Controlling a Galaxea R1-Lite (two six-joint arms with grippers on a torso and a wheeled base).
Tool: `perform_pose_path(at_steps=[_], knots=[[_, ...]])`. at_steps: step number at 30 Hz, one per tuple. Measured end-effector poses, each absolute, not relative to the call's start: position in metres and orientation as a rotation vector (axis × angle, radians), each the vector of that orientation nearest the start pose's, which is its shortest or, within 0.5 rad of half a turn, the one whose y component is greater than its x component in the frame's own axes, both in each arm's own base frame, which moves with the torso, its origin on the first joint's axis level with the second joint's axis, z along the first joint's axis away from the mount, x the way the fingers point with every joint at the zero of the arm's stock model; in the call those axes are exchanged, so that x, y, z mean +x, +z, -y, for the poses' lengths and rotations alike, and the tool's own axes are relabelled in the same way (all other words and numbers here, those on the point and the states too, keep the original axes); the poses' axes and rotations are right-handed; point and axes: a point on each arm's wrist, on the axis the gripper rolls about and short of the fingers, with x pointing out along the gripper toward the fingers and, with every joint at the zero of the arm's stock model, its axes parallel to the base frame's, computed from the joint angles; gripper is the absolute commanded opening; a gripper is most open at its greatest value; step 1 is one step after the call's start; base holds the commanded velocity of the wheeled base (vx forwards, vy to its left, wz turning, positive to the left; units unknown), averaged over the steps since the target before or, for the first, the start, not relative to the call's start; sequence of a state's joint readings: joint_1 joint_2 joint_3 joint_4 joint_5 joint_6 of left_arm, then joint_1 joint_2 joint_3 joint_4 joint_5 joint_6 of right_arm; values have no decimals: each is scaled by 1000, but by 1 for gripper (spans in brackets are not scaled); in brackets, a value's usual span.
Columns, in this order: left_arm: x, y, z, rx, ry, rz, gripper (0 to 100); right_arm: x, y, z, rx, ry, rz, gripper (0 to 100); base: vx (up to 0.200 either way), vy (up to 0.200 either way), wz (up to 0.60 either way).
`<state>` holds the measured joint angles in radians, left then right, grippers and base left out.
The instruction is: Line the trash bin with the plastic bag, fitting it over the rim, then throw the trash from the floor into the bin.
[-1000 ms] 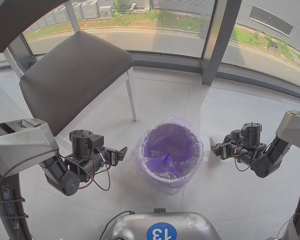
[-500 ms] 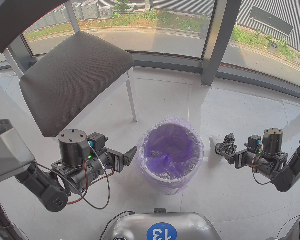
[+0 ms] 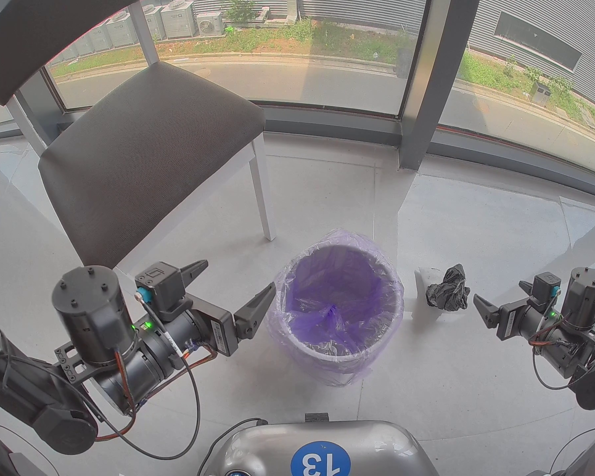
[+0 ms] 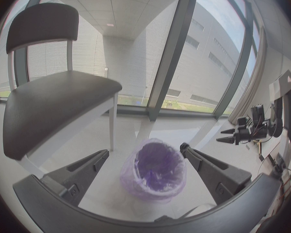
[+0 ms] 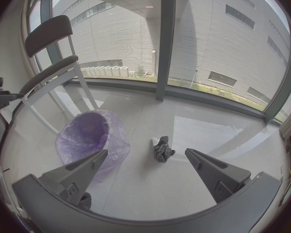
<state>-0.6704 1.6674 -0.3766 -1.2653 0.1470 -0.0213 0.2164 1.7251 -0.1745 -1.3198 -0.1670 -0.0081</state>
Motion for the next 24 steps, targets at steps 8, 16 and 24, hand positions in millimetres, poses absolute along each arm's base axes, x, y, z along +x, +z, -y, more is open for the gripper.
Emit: perform_pose_path(at_steps=[8, 16, 24], knots=[[194, 178, 148, -26, -516, 87, 100, 240, 128, -44, -83, 15, -116, 100, 0, 0, 0], [200, 211, 133, 7, -452, 156, 100, 266, 159, -42, -88, 4, -15, 100, 0, 0, 0], [201, 244, 108, 32, -363, 199, 100, 300, 160, -22, -57, -8, -7, 100, 0, 0, 0]])
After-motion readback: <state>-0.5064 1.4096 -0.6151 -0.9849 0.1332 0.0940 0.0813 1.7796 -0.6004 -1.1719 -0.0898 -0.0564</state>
